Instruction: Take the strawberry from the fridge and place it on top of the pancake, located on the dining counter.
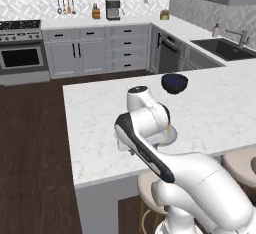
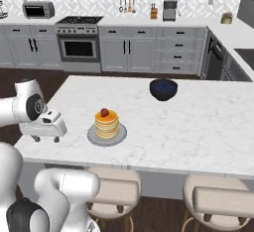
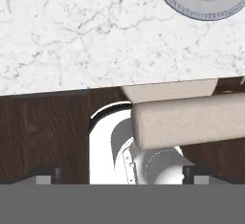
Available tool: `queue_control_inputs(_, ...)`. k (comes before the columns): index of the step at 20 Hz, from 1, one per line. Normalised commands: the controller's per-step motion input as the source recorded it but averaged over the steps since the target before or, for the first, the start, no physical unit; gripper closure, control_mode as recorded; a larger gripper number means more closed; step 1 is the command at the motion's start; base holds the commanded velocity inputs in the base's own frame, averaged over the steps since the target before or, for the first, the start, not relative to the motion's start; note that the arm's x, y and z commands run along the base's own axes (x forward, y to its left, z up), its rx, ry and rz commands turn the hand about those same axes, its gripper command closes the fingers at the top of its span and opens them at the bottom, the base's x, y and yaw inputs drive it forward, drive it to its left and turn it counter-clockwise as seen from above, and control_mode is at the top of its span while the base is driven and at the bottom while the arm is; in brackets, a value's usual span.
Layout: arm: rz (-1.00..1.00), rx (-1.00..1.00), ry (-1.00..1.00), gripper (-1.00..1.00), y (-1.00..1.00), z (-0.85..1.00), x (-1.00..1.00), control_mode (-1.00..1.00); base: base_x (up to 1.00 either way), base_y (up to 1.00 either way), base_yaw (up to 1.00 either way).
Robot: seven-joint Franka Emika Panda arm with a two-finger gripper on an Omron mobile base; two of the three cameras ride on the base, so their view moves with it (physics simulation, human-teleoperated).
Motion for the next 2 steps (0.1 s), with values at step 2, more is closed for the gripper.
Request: queue_control_inputs(2, 0.0, -0.07, 0.18, -1.0, 0.03, -0.2, 0.0, -1.0, 0.0, 0.0, 0.0)
